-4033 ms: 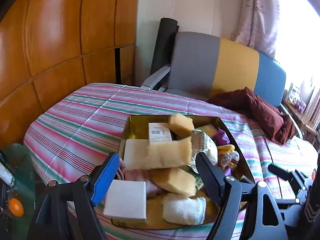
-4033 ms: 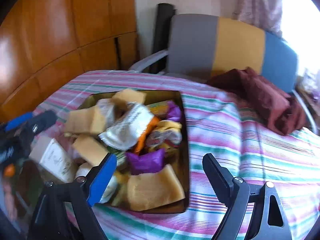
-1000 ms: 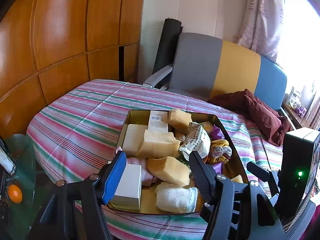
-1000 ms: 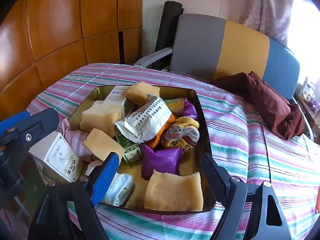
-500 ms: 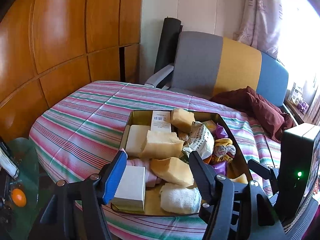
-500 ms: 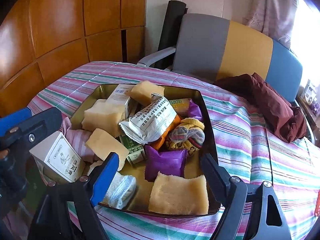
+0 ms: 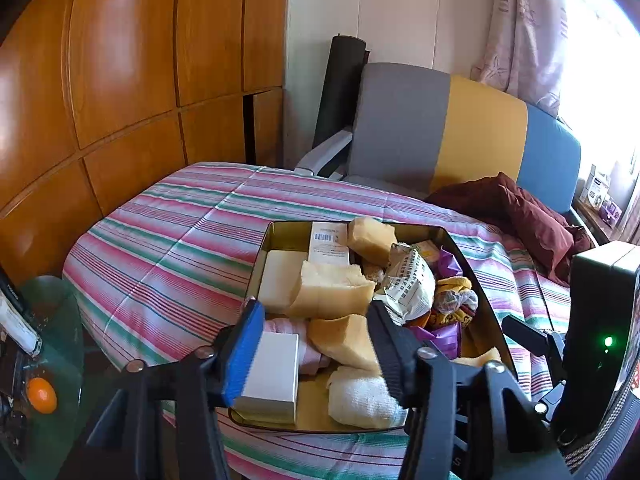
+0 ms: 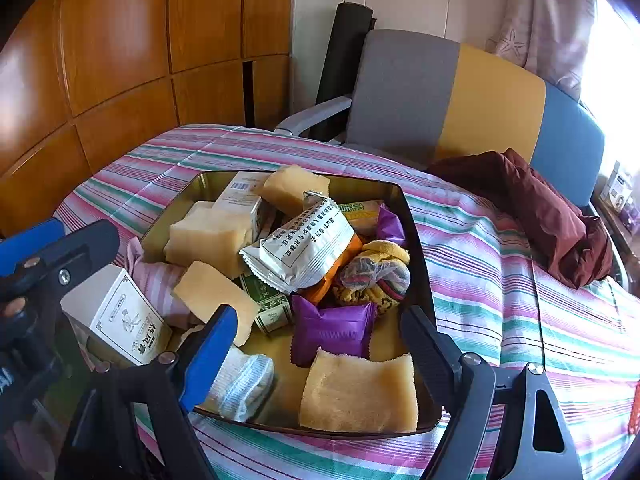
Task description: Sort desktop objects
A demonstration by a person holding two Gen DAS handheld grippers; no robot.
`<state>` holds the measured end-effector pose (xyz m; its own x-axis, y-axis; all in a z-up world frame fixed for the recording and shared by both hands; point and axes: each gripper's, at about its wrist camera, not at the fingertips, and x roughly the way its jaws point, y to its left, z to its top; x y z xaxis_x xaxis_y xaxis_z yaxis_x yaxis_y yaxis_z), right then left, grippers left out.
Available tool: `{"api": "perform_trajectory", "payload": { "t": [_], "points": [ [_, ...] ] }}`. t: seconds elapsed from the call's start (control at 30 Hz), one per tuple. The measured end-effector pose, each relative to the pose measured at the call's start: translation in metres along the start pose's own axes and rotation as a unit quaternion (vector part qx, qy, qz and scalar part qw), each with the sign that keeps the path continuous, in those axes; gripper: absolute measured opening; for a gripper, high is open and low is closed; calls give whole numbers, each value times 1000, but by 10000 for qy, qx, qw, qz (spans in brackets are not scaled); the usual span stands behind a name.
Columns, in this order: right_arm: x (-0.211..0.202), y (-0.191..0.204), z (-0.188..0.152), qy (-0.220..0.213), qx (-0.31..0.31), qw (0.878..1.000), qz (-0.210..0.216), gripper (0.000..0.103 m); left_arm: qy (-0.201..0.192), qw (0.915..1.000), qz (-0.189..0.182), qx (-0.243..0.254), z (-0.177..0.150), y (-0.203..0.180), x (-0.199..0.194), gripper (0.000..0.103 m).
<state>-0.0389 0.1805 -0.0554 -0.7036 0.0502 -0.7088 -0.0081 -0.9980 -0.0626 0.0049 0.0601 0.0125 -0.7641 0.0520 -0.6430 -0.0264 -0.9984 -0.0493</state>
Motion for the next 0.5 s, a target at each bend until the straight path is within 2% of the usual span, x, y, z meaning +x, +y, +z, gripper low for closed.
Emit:
{"api": "perform_trajectory", "payload": {
  "t": [0.5],
  "points": [
    [-4, 3, 0, -55, -17, 10000, -18, 85, -7, 10000, 61, -70, 0, 8, -1, 49]
  ]
}}
